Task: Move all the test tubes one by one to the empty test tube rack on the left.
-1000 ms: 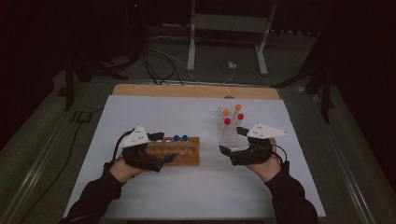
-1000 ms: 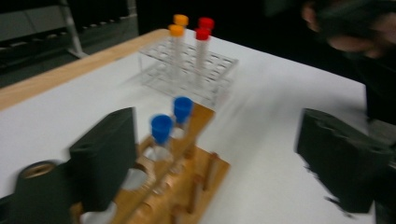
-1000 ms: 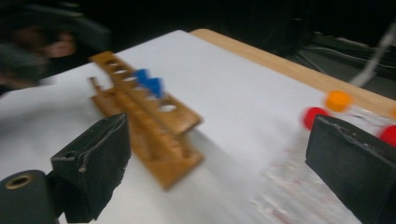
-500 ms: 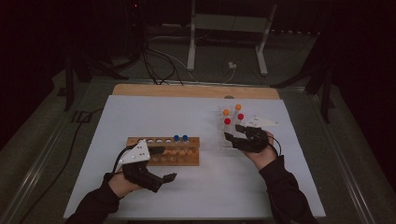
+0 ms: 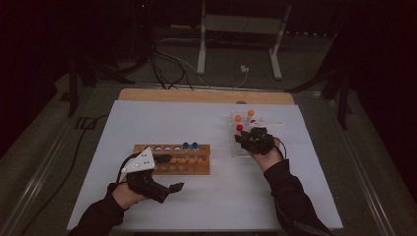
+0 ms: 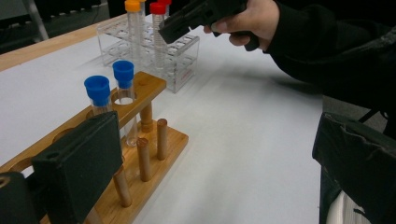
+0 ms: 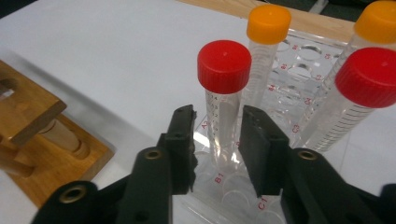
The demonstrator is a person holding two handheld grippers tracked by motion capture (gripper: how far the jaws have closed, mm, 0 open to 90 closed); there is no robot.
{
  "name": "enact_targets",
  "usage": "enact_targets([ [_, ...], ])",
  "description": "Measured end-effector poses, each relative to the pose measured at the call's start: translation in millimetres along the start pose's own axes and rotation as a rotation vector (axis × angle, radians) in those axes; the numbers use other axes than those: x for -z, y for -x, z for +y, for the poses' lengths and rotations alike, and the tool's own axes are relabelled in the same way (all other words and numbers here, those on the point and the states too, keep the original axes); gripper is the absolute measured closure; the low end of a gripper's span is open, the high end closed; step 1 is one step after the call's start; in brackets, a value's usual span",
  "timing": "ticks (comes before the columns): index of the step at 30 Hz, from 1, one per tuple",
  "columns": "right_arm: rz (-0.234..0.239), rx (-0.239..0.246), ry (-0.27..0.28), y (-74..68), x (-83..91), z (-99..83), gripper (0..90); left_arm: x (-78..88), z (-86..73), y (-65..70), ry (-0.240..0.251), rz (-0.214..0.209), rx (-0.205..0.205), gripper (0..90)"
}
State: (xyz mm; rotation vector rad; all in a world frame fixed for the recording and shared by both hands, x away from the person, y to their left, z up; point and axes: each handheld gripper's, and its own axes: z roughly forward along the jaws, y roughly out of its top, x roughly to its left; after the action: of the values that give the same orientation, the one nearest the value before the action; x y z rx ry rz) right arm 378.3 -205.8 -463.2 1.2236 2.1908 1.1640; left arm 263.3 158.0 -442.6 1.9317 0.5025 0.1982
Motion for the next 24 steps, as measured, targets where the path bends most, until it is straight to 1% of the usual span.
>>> enact_targets([
  [2,-0.005,-0.002,-0.003,-0.4,-2.7,0.2,69.5,0.0,0.0,-0.2,-0.001,0.004,0.000,2.5],
  [4,-0.022,0.005,-0.003,-1.6,-4.5,0.2,71.0,0.2,-0.1,-0.2,-0.002,0.005,-0.002,2.4],
  [7,-0.036,0.016,-0.009,-2.8,-7.7,-0.2,72.3,0.6,0.1,-1.0,0.000,0.007,-0.002,2.4],
  [10,-0.049,0.026,-0.009,-4.0,-8.6,0.5,73.4,0.7,0.1,-1.3,0.002,0.010,0.000,2.4],
  [12,-0.067,0.045,-0.009,-6.0,-8.9,0.4,74.5,0.7,0.1,-1.6,0.004,0.005,0.005,2.4],
  [13,-0.070,0.047,-0.012,-6.5,-8.8,0.6,74.6,0.7,0.2,-1.5,0.004,0.011,0.003,2.4],
  [14,-0.070,0.045,-0.014,-6.5,-8.6,1.0,74.7,0.8,0.3,-1.8,0.004,0.007,0.006,2.5],
  [17,-0.068,0.047,-0.010,-6.6,-6.5,2.7,74.8,1.3,0.9,-1.9,0.003,0.005,0.006,2.5],
  [19,-0.072,0.059,-0.007,-7.6,-3.4,5.3,74.8,1.6,1.5,-1.9,0.003,0.007,0.004,2.5],
  [20,-0.070,0.061,-0.002,-7.7,-1.4,6.8,74.9,1.8,1.7,-2.2,0.005,0.002,0.007,2.5],
  [24,-0.061,0.066,0.025,-7.5,8.9,14.8,74.9,3.1,3.3,-2.5,0.011,0.008,0.007,2.5],
])
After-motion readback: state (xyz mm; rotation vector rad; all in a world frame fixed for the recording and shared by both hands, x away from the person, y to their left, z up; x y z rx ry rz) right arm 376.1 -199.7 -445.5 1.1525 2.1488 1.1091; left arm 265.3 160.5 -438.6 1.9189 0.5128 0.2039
